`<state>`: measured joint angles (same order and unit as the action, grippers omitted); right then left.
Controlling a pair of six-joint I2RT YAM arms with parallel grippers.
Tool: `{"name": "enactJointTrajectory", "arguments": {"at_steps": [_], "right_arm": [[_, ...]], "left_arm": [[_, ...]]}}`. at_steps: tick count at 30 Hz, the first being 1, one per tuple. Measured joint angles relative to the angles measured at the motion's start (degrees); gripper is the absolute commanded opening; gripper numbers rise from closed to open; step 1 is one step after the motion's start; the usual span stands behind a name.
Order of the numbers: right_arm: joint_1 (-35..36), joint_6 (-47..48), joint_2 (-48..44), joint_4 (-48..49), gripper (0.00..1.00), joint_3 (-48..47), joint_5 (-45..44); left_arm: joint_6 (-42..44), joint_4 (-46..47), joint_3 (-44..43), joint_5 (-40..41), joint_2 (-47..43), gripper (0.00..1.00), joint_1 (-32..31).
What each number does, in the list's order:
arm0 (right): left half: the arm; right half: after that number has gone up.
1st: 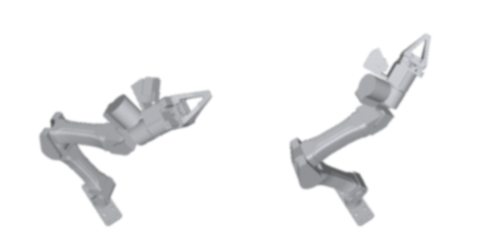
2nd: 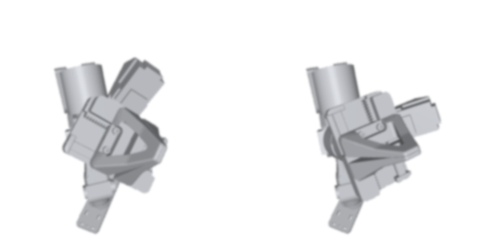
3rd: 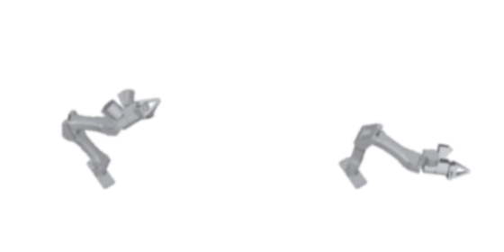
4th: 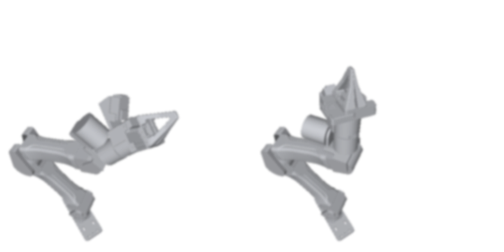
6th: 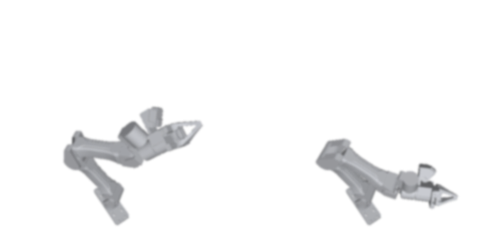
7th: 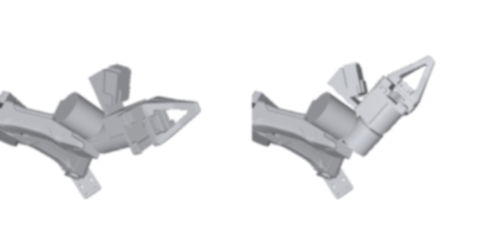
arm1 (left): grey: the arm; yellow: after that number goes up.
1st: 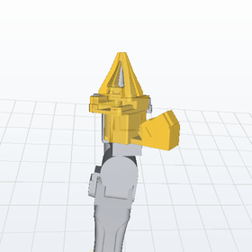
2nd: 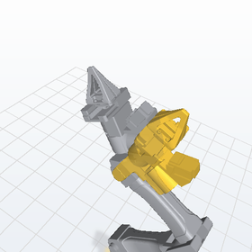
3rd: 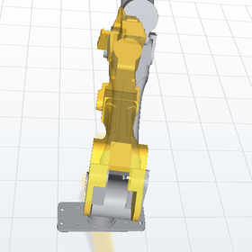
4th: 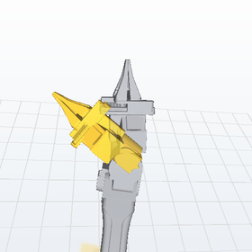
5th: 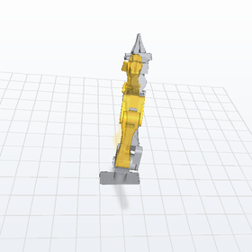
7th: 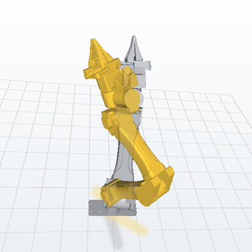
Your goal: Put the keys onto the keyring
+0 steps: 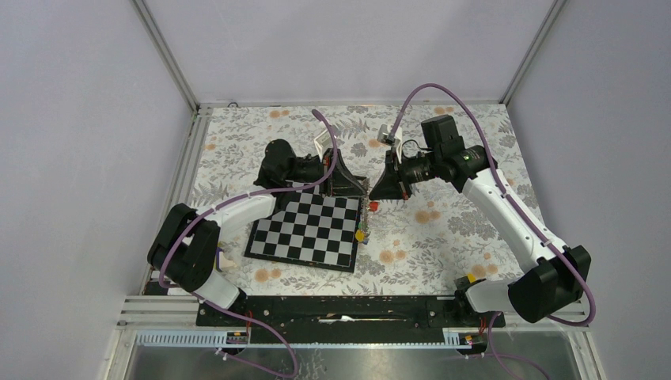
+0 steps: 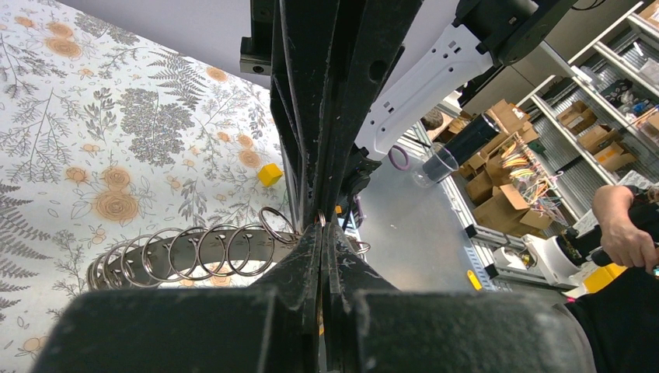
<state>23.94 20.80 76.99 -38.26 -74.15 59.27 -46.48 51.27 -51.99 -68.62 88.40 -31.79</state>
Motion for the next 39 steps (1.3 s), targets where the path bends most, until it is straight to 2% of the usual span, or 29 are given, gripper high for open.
{"name": "enactJointTrajectory", "arguments": {"at_steps": [5, 7, 12, 22, 36, 39], "right_arm": [[0.1, 0.8, 0.1, -1.9, 0.00, -0.7, -1.5], [0.5, 1.6, 0.3, -3.8, 0.00, -1.8, -3.2], [2.9, 3.7, 2.2, -8.7, 0.00, -5.7, -7.6], [5.4, 5.7, 8.3, -17.6, 0.00, -13.1, -13.6], [7.0, 7.0, 11.2, -22.8, 0.00, -16.8, -16.9], [7.0, 7.1, 11.3, -23.1, 0.00, -17.0, -16.9]], "left_arm": [[2.9, -0.9, 0.1, 0.2, 0.0, 0.25, 0.0], [4.4, -1.8, 0.1, 0.3, -0.1, 0.31, 0.0], [8.0, -5.6, 0.0, 0.5, -0.1, 0.39, 0.0], [13.4, -11.2, 0.0, 0.5, -0.2, 0.41, 0.0], [16.0, -14.3, -0.7, 0.5, -0.2, 0.36, -0.7], [16.3, -14.5, -0.7, 0.5, -0.2, 0.32, -1.0]]}}
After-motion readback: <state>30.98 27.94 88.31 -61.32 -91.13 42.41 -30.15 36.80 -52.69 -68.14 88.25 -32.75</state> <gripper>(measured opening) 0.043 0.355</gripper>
